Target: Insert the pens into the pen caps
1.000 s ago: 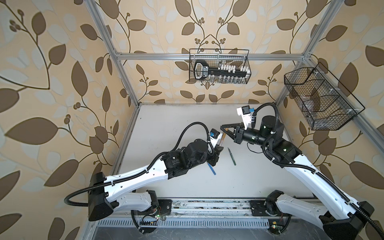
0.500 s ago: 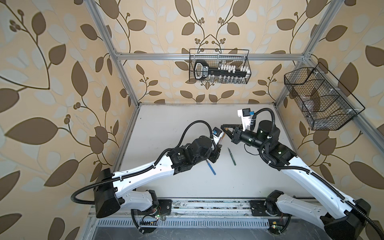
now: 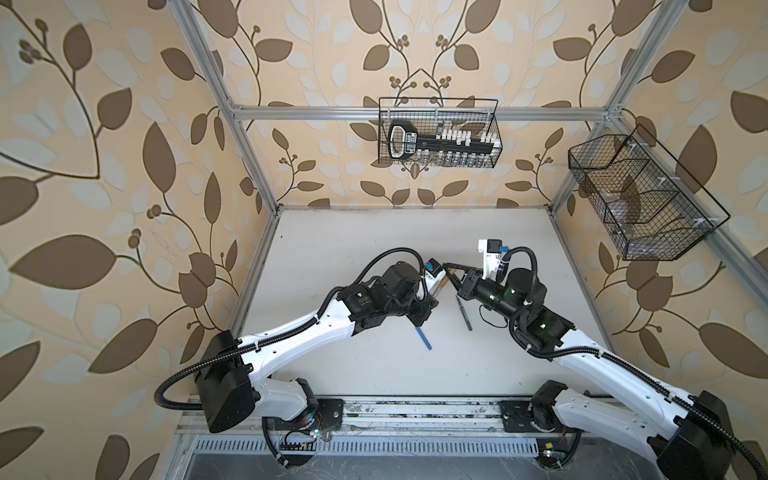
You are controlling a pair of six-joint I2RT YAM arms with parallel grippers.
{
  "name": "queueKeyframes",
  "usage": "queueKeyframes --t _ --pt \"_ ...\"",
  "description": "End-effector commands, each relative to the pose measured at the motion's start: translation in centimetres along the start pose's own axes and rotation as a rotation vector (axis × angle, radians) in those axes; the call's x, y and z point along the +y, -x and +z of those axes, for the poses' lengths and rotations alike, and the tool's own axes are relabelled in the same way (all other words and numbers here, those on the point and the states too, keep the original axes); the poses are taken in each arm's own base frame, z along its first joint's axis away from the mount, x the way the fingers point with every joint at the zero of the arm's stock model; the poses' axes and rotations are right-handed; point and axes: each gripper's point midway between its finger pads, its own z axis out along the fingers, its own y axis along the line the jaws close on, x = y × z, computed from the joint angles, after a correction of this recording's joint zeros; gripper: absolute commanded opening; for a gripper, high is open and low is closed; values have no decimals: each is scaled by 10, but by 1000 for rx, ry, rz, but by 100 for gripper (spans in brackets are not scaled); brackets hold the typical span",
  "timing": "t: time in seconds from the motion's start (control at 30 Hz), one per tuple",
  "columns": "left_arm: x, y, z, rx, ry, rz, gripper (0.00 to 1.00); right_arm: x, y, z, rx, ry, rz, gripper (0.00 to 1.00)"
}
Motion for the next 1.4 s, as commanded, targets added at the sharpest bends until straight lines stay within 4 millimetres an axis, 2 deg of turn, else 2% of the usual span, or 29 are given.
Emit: queueKeyframes --t 0.0,0.2,0.3,0.6,0.83,0.93,1.0,1.07,1.17,1.2,1.23,1.3,1.37 --pt "34 209 -119 -784 141 -34 0 -8 -131 -23 490 28 178 0" --pt "40 231 -139 -865 139 -26 0 -9 -152 -27 508 44 240 0" --pt "41 238 -141 -875 139 -17 0 -7 -157 -26 508 57 259 0" --pt "40 249 -145 -905 125 14 0 2 -196 -28 631 68 279 0" --pt "45 264 -174 -1006 80 -15 0 6 -202 -30 636 72 291 0" --pt "34 259 -163 -941 3 -5 0 4 -184 -28 605 58 252 0" --pt "26 243 -143 -838 -70 -8 0 3 -155 -26 547 47 208 1" --pt "18 219 -120 -715 -147 -33 0 3 -118 -27 468 42 154 11" --pt "9 171 -85 -542 -231 -120 0 9 -63 -33 347 53 76 24" --pt "8 153 -74 -490 -239 -152 0 13 -46 -35 311 64 49 37" --pt "5 137 -65 -448 -248 -176 0 17 -32 -37 283 71 23 45" --pt "7 109 -52 -389 -239 -236 0 25 -14 -40 245 84 -19 53" --pt "8 88 -45 -356 -241 -282 0 29 -5 -40 236 92 -47 56"
